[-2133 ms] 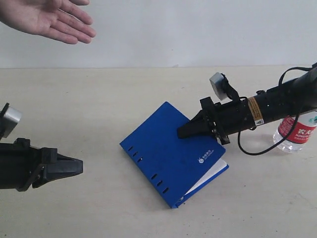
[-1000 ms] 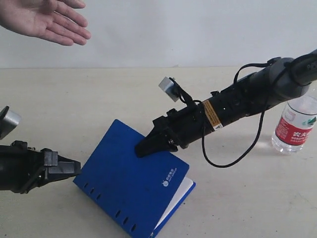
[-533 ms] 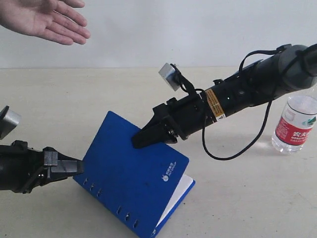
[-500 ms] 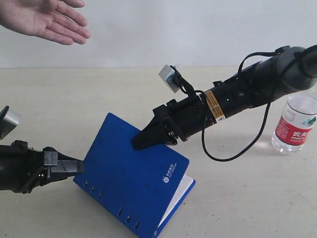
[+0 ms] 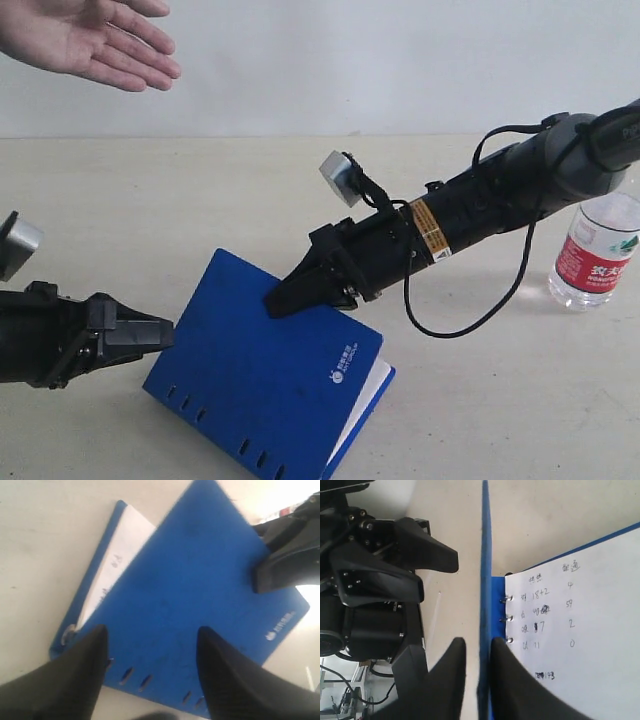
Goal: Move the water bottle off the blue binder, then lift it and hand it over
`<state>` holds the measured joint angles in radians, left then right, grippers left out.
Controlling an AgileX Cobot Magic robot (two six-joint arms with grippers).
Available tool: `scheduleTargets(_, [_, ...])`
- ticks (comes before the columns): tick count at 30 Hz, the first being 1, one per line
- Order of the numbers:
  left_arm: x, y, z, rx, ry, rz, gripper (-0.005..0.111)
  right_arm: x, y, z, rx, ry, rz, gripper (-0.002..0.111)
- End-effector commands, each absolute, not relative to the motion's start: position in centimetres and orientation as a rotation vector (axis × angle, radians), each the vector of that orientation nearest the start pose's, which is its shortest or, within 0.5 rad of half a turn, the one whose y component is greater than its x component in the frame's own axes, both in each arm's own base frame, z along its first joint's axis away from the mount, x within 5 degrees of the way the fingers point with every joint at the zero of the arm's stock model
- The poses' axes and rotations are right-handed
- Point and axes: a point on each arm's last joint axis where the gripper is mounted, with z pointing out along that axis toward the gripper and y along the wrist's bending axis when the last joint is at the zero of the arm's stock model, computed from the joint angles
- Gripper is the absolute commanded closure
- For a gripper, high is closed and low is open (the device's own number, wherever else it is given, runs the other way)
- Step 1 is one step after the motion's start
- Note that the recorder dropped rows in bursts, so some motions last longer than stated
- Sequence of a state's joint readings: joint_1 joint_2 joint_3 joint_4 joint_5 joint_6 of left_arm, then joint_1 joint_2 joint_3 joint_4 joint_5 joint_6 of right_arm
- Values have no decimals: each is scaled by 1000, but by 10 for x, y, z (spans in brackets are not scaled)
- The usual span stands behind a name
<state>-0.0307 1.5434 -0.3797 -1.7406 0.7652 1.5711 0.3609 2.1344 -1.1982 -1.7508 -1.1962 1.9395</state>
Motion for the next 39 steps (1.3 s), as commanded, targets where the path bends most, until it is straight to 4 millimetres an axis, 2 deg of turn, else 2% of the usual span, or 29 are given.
scheduleTargets(1, [209, -70, 146, 71, 2405, -1072, 55, 320, 221, 131, -827, 2406, 1620, 74])
scheduleTargets(3, [209, -70, 145, 68, 2409, -1062, 55, 317, 229, 129, -848, 2414, 1585, 69])
scheduleTargets(5, [209, -70, 145, 68, 2409, -1062, 55, 314, 237, 127, -893, 2402, 1528, 73])
scheduleTargets(6, [209, -70, 145, 68, 2409, -1062, 55, 313, 239, 126, -911, 2396, 1514, 79])
scheduleTargets(8, [209, -70, 145, 68, 2409, -1062, 55, 310, 243, 126, -972, 2359, 1498, 102])
scheduleTargets(9, [209, -70, 145, 68, 2409, -1062, 55, 310, 243, 127, -984, 2348, 1493, 108])
scheduleTargets(15, [210, -66, 141, 52, 2439, -985, 55, 315, 236, 138, -987, 2303, 1466, 108])
scheduleTargets(20, [211, -63, 139, 25, 2461, -935, 55, 327, 219, 169, -923, 2244, 1373, 108])
scheduleTargets(24, [211, -64, 135, 19, 2472, -966, 55, 326, 213, 188, -922, 2196, 1369, 108])
scheduleTargets(28, [210, -68, 120, -4, 2522, -1063, 55, 323, 214, 189, -918, 2207, 1429, 108])
scheduleTargets(32, [209, -71, 102, -18, 2585, -1120, 55, 326, 213, 187, -861, 2244, 1399, 108])
scheduleTargets(35, [209, -71, 102, -18, 2583, -1135, 55, 330, 212, 186, -787, 2288, 1369, 100])
scheduleTargets(36, [208, -74, 105, -8, 2555, -1195, 55, 334, 211, 184, -718, 2322, 1329, 86])
scheduleTargets(38, [208, -77, 108, 19, 2524, -1246, 55, 342, 208, 180, -601, 2364, 1223, 66])
scheduleTargets(39, [208, -76, 108, 18, 2527, -1241, 55, 345, 206, 179, -574, 2370, 1191, 64])
